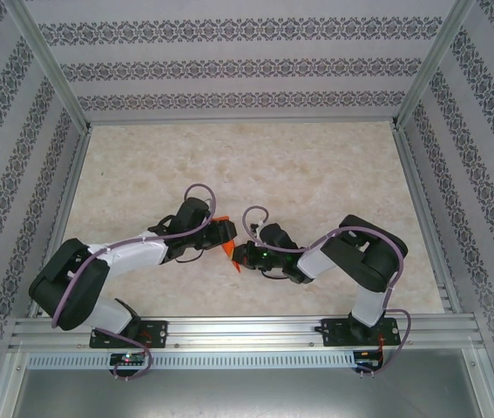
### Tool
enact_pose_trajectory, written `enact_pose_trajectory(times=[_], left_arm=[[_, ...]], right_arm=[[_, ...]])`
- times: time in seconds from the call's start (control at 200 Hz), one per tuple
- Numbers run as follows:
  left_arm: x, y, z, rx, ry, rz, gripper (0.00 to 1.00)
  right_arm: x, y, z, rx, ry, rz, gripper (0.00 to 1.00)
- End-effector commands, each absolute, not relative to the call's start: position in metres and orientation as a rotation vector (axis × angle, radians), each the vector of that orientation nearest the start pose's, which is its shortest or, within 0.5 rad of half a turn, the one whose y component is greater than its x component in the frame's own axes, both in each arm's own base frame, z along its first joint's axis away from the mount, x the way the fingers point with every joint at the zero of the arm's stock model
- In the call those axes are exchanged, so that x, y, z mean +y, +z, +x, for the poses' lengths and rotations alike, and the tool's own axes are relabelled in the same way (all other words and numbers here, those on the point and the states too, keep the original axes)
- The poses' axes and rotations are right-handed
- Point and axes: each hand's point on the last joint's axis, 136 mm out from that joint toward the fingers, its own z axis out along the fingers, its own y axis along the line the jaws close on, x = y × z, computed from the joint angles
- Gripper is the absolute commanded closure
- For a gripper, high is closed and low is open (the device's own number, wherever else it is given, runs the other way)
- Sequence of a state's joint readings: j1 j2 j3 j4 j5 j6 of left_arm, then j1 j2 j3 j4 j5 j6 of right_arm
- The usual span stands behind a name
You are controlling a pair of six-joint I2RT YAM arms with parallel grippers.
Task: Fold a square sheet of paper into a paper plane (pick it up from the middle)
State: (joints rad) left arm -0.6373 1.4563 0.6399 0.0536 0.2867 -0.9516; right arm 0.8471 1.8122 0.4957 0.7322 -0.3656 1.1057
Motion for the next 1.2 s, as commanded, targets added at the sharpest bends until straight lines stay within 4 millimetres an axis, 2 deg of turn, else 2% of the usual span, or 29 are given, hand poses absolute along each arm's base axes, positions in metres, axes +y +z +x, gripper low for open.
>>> enact_pose_trajectory(times=[0.0,0.245,0.365,0.495,0.814,0.989,1.199], left_arm=[[-0.278,0.090,0.286,2.488,-1.125,-0.218,0.51],[-0.276,0.066,0.288,2.533,-1.078,-0.231,0.51],[-0.277,0.062,0.291,2.532,-1.069,-0.225,0.51],[-0.274,0.058,0.292,2.544,-1.038,-0.239,0.52],[-0.277,0.052,0.291,2.581,-1.028,-0.224,0.53],[-0.277,0.054,0.291,2.578,-1.036,-0.222,0.53],[-0.270,0.050,0.292,2.594,-0.972,-0.219,0.53]], right_arm=[[0.324,-0.016,0.208,2.691,1.285,0.168,1.00],[0.321,-0.010,0.214,2.677,1.283,0.226,0.97],[0.320,0.000,0.215,2.667,1.264,0.202,0.88],[0.312,0.003,0.214,2.693,1.150,0.158,0.79],[0.306,-0.007,0.204,2.739,1.085,0.166,0.80],[0.304,-0.008,0.205,2.751,1.057,0.170,0.95],[0.305,-0.008,0.205,2.773,1.039,0.176,0.97]])
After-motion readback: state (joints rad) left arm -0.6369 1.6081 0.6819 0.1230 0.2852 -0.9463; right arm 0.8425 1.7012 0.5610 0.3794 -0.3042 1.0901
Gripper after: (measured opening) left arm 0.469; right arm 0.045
